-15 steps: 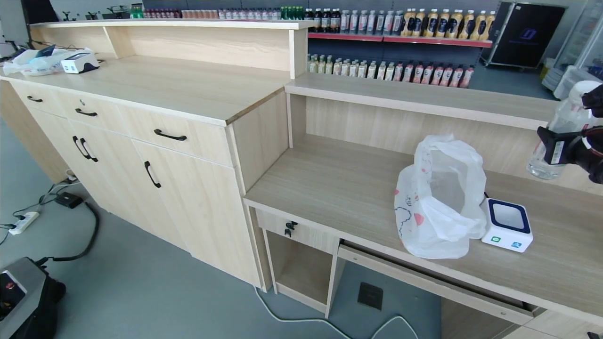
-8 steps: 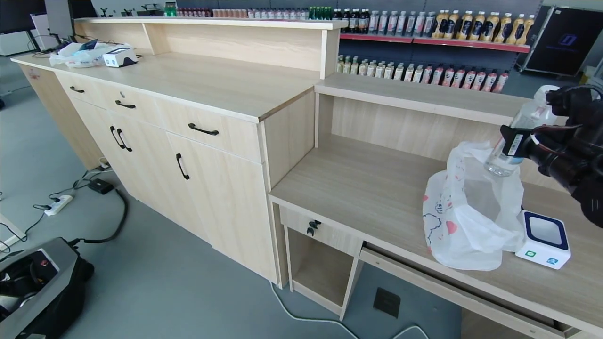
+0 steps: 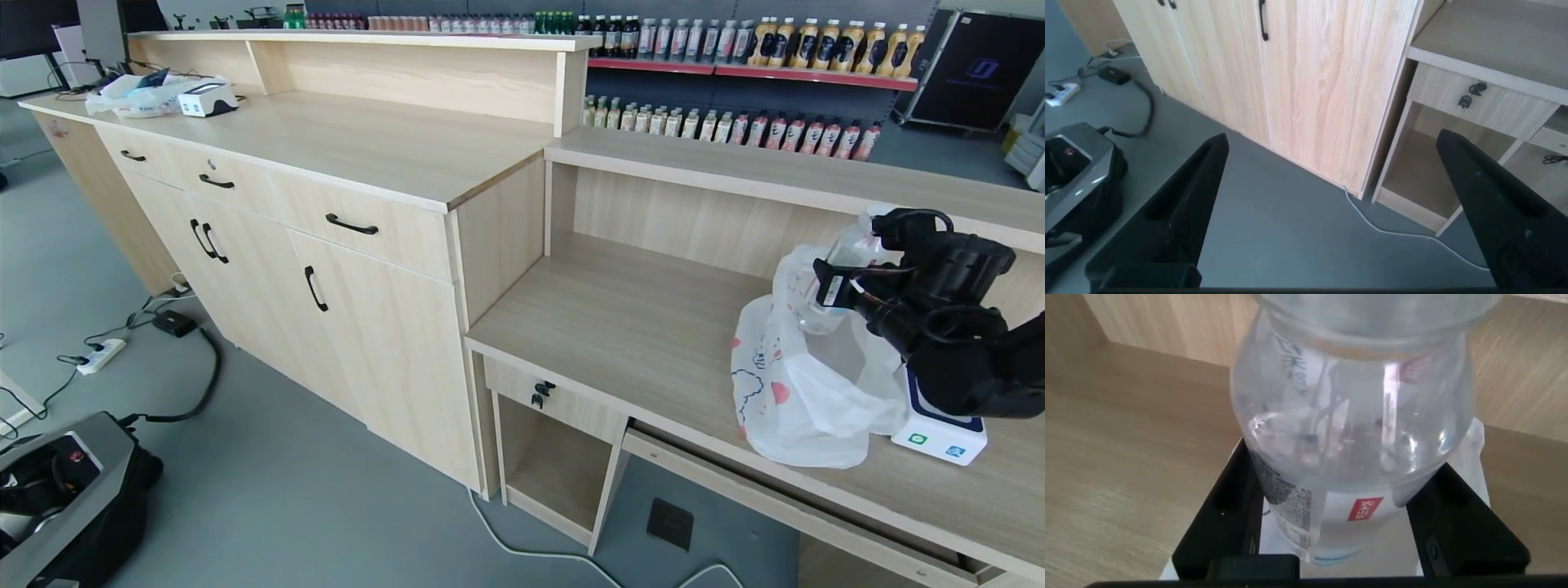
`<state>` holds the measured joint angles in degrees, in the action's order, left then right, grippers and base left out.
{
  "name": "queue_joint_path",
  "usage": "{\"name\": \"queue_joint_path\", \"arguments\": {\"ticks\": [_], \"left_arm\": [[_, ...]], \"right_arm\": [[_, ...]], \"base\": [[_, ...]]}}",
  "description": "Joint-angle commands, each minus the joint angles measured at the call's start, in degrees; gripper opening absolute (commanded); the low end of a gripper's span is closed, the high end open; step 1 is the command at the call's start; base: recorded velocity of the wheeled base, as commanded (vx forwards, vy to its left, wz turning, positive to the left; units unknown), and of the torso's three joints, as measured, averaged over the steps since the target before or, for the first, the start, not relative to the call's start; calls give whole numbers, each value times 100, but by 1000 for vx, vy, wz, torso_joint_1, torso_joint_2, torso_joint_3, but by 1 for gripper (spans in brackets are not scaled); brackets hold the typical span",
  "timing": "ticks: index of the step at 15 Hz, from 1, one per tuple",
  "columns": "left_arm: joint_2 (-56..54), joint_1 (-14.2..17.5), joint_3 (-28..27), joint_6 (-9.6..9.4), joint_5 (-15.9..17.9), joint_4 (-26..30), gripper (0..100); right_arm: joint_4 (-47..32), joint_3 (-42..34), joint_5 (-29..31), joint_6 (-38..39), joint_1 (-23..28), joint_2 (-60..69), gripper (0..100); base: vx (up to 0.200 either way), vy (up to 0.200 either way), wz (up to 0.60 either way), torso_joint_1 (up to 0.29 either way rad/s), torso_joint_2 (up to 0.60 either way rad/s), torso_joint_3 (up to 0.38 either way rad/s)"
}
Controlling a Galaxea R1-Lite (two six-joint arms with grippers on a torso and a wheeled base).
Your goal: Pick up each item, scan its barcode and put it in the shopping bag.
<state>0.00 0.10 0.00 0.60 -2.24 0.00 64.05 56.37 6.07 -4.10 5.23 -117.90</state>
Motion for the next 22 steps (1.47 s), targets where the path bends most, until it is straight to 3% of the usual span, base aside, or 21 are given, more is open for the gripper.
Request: {"name": "queue_joint_path", "arguments": {"ticks": [1,11,17,22], "left_arm": [[0,-1,0,2,-4,0,100],[0,-1,0,2,-4,0,100],[0,-1,0,2,-4,0,100],[0,-1,0,2,5,0,100]], "right_arm": [[152,111,-80,-21,-84,-524,0],[160,366,-106,-329,-154,-682,0],[-33,85,-282,-680,75,56,0],[-6,-205,-273,-663,374,-225,0]], "base": [[0,0,0,0,0,0],[0,0,0,0,0,0],[0,0,0,0,0,0],[0,0,0,0,0,0]]}}
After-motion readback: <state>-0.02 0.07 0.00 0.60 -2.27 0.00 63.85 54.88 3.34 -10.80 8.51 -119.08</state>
